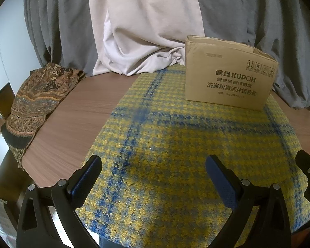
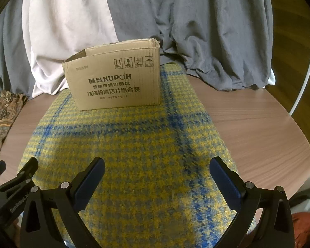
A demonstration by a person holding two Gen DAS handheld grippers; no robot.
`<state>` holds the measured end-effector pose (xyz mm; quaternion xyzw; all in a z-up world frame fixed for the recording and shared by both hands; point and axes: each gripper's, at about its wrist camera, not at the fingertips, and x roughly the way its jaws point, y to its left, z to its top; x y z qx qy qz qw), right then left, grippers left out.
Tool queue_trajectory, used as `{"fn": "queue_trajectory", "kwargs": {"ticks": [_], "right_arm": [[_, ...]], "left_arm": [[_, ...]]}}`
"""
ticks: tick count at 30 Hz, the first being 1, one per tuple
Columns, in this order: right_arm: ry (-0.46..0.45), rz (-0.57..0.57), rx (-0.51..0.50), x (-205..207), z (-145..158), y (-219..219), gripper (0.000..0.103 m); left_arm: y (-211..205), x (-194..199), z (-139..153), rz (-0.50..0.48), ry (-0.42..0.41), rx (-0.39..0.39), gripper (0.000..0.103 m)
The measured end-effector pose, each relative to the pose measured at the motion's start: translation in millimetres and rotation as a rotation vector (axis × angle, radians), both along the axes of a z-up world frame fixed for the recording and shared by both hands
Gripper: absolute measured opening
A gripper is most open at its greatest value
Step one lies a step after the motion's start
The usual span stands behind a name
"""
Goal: Organize objects
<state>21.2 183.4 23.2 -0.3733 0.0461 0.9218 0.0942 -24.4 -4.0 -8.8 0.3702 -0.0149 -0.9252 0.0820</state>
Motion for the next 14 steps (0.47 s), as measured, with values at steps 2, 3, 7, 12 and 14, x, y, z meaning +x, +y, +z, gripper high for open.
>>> {"fn": "queue_trajectory", "kwargs": {"ticks": [2,3,7,12,14], "right_arm": [[0.002,0.001,-0.001,1.1,0.0,0.4,0.102],[0.002,0.002,-0.002,1.6,0.0,0.4,0.102],[-0.002,0.003,-0.005,2.6,-1.3,3.9,0.102],[-0.007,0.001,-0.013,2.5,-3.1,5.5,0.102],[-0.010,0.004,-0.021,2.4,-4.2,7.1,0.102]], "left_arm": [[1.0,-0.2,0.1,-0.010,-0.006,0.001,0.103],[1.7,-0.3,0.0,-0.015,-0.010,0.006,0.103],[1.1,1.4,-0.7,-0.016,-0.015,0.025,0.103],[3.7,5.0,0.8,-0.024,0.000,0.017,0.103],[4.5,5.0,1.8,-0.035,-0.001,0.020,0.103]]}}
